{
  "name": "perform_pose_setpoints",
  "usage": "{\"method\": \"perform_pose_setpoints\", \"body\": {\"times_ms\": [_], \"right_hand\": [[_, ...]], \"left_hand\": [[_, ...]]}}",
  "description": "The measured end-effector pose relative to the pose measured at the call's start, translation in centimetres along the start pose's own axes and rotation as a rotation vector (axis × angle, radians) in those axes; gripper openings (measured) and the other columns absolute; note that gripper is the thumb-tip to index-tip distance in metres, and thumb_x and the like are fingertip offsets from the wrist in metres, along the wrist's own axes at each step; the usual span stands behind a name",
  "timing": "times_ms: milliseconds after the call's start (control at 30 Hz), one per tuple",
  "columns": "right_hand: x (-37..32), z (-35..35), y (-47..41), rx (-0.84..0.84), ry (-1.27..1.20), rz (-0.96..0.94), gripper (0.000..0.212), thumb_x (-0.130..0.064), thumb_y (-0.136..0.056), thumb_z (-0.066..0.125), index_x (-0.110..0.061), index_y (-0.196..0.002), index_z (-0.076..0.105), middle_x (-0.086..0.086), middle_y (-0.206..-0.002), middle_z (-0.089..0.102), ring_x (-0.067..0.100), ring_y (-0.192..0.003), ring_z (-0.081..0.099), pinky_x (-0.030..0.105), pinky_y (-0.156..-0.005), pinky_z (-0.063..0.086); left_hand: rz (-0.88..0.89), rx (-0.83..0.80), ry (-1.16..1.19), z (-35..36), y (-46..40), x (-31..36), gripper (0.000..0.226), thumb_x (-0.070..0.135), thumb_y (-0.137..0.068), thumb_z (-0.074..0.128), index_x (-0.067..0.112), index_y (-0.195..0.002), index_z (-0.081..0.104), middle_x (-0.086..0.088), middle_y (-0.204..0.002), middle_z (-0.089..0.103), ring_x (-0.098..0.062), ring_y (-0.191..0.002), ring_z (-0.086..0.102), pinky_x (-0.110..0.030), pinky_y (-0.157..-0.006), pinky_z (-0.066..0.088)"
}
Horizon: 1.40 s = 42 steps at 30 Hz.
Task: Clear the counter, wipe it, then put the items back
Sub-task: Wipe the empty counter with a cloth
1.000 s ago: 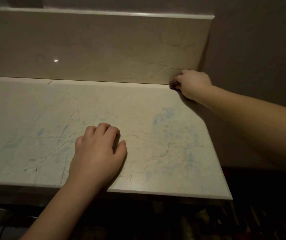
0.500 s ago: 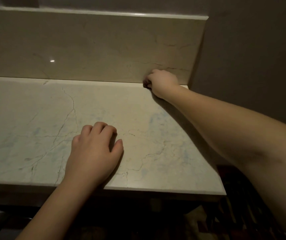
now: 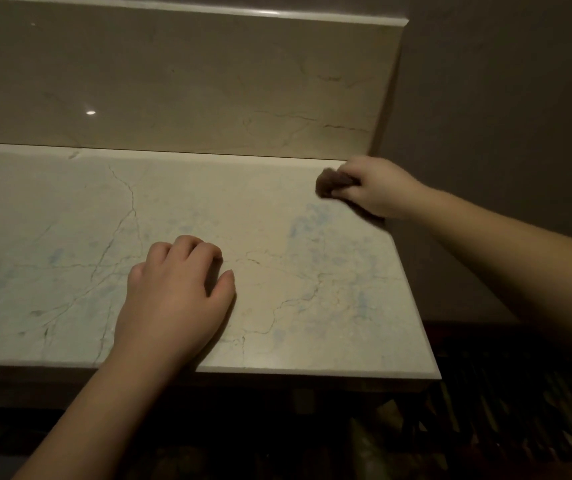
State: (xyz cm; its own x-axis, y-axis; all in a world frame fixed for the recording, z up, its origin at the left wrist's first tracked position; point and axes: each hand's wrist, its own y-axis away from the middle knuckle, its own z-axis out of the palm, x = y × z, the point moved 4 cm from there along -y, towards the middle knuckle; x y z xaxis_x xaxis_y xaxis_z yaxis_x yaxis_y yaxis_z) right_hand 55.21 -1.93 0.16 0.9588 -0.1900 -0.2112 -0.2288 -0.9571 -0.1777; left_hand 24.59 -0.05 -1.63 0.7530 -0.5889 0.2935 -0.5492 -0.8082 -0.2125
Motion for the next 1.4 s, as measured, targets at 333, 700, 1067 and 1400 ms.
{"method": "perform_pose_setpoints", "body": {"times_ms": [333,700,1067,1400], "right_hand": [[2.0,0.1,-3.9,0.018,0.022,0.096,0.021,-0.035,-0.091,0.059,-0.014,-0.092,0.058,0.0,-0.091,0.049,0.024,-0.09,0.051,0.03,-0.07,0.031],[-5.8,0.5,7.0,-0.123,-0.132,-0.24,0.016,-0.037,-0.089,0.057,-0.022,-0.093,0.061,-0.01,-0.091,0.054,0.008,-0.079,0.049,0.028,-0.064,0.042],[-2.0,2.3,-5.7,0.045,-0.016,0.037,0.02,-0.035,-0.091,0.058,-0.014,-0.091,0.057,0.003,-0.095,0.051,0.028,-0.094,0.052,0.031,-0.069,0.03],[-3.1,1.3,-2.3,-0.068,-0.068,-0.141,0.022,-0.035,-0.09,0.06,-0.013,-0.094,0.06,0.001,-0.095,0.057,0.02,-0.087,0.051,0.031,-0.07,0.036]], "left_hand": [[-0.014,-0.018,0.001,0.0,0.0,0.2,0.03,0.041,-0.091,0.046,0.027,-0.116,0.056,0.009,-0.124,0.05,-0.015,-0.115,0.037,-0.04,-0.096,0.031],[-0.015,-0.008,0.022,-0.1,-0.1,0.0,0.028,0.041,-0.091,0.047,0.027,-0.114,0.057,0.01,-0.122,0.05,-0.013,-0.113,0.035,-0.038,-0.094,0.03],[-0.015,0.003,0.009,-0.1,0.1,0.0,0.028,0.041,-0.091,0.046,0.027,-0.113,0.057,0.01,-0.122,0.05,-0.013,-0.113,0.037,-0.036,-0.092,0.029],[-0.011,0.021,0.009,0.2,0.0,-0.1,0.028,0.04,-0.091,0.048,0.026,-0.114,0.057,0.011,-0.121,0.051,-0.013,-0.112,0.037,-0.031,-0.087,0.024]]}}
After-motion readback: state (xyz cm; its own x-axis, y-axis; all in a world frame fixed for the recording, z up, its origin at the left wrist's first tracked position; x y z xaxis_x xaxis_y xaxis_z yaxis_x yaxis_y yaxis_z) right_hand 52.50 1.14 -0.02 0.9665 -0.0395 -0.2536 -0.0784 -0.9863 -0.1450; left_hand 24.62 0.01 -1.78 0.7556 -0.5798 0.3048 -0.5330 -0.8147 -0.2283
